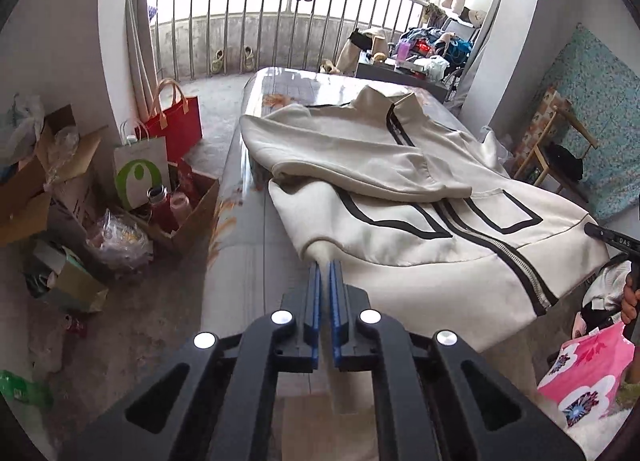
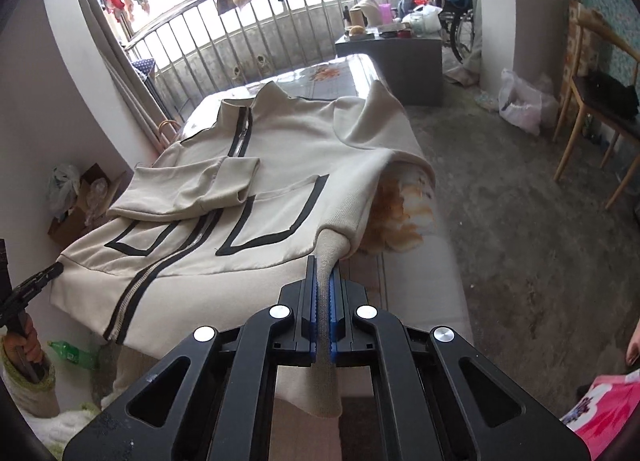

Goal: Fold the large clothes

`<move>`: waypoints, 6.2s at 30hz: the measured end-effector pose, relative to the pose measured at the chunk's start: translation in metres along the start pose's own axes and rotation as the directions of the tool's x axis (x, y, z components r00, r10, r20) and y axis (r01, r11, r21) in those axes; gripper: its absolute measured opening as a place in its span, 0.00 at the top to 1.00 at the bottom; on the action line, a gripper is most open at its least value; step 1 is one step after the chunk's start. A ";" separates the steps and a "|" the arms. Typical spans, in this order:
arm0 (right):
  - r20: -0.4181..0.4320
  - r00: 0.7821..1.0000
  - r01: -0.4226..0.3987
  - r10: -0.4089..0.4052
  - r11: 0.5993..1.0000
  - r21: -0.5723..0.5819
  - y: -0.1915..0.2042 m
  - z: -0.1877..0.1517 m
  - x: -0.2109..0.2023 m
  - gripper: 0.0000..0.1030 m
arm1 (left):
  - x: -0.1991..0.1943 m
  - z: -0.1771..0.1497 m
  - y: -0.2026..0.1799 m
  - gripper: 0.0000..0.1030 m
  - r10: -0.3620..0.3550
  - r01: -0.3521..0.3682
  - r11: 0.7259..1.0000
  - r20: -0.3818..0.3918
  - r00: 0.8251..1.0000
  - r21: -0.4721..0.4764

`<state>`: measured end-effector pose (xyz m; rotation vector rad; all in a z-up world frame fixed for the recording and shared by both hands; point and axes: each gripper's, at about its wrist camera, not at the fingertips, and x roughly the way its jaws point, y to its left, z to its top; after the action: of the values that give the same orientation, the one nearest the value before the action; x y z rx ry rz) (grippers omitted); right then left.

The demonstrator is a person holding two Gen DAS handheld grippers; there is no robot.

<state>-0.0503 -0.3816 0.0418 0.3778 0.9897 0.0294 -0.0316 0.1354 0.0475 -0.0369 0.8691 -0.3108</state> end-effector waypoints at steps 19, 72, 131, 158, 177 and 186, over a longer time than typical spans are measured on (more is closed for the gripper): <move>-0.055 0.994 -0.101 0.099 0.994 -0.043 0.025 0.018 0.059 0.35 | 0.043 -0.008 0.008 0.74 0.137 -0.137 0.990 -0.018 0.990 -0.019; -0.237 0.971 -0.041 0.024 0.997 -0.066 0.045 0.146 0.260 0.55 | 0.127 0.079 0.038 0.69 0.007 -0.003 0.993 0.034 0.999 -0.116; -0.117 0.993 -0.021 -0.023 0.933 -0.359 0.112 0.128 0.229 0.30 | 0.217 0.161 -0.041 0.24 0.025 -0.020 0.998 -0.111 0.994 0.051; -0.087 0.994 0.044 -0.071 0.961 -0.273 0.096 0.090 0.238 0.08 | 0.253 0.111 -0.086 0.05 0.155 -0.141 0.981 -0.106 0.982 0.129; -0.052 0.992 -0.078 0.115 0.883 0.463 -0.137 0.100 0.137 0.08 | 0.254 0.110 -0.086 0.05 0.149 -0.134 0.981 -0.094 0.984 0.142; -0.068 0.913 -0.149 0.403 0.482 0.863 -0.221 0.040 0.210 0.14 | 0.254 0.110 -0.085 0.05 0.149 -0.134 0.981 -0.097 0.984 0.142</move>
<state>0.0669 -0.5597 -0.1804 1.5039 1.1509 -0.1211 0.1829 -0.0283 -0.0572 0.1683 0.9499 -0.2388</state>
